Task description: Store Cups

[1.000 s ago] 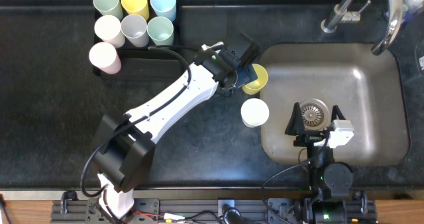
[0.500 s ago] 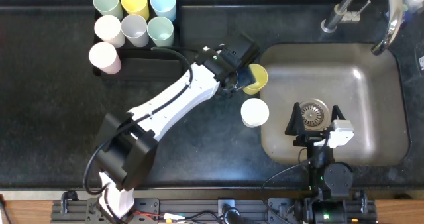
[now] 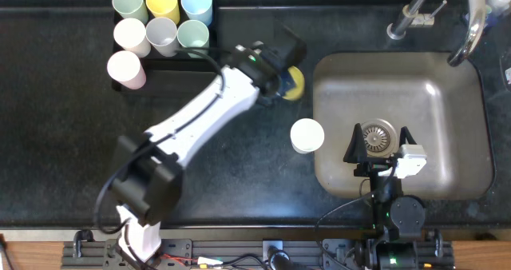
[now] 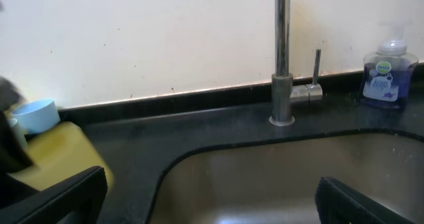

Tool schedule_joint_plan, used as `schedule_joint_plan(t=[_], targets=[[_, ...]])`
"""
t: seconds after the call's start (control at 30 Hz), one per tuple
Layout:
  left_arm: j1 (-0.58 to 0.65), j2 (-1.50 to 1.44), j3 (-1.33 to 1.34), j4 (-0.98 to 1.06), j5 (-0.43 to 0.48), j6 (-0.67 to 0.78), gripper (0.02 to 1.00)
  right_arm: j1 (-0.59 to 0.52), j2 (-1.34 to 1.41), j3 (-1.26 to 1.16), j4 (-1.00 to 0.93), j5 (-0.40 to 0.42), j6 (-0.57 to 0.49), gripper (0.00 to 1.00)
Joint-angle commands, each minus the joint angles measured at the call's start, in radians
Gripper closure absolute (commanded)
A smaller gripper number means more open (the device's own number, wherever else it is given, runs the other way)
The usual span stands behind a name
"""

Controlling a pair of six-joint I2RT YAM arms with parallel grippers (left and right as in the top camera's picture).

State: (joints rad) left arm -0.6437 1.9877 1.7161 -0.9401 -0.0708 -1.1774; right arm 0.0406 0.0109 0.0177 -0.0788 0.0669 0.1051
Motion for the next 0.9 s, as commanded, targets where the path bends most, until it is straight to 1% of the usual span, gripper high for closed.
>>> schedule_joint_plan(t=[0.03, 0.23, 0.3, 0.37, 0.43, 0.53, 0.63, 0.77, 0.9], targets=[[0.152, -0.185, 0.045, -0.126, -0.053, 0.001, 0.982, 0.004, -0.007, -0.013, 0.005, -0.004, 0.004, 0.003], [0.410, -0.249, 0.045, -0.399, -0.051, -0.002, 0.982, 0.004, -0.007, -0.013, 0.005, -0.004, 0.004, 0.003], [0.480, -0.245, 0.038, -0.443, -0.045, -0.006, 0.980, 0.004, -0.007, -0.013, 0.005, -0.004, 0.004, 0.005], [0.526, -0.236, 0.020, -0.433, -0.027, -0.012, 0.980, 0.004, -0.007, -0.013, 0.005, -0.004, 0.004, 0.005], [0.543, -0.219, 0.006, -0.414, -0.028, -0.053, 0.982, 0.004, -0.007, -0.013, 0.005, -0.004, 0.004, 0.003], [0.545, -0.187, 0.006, -0.406, -0.060, -0.113, 0.982, 0.004, -0.007, -0.013, 0.005, -0.004, 0.004, 0.003], [0.546, -0.157, 0.006, -0.389, -0.062, -0.162, 0.980, 0.004, -0.007, -0.013, 0.005, -0.004, 0.004, 0.003], [0.547, -0.121, 0.006, -0.352, -0.050, -0.168, 0.982, 0.004, -0.007, -0.013, 0.005, -0.004, 0.004, 0.003], [0.552, -0.095, 0.006, -0.348, -0.051, -0.218, 0.982, 0.004, -0.007, -0.013, 0.005, -0.004, 0.004, 0.003]])
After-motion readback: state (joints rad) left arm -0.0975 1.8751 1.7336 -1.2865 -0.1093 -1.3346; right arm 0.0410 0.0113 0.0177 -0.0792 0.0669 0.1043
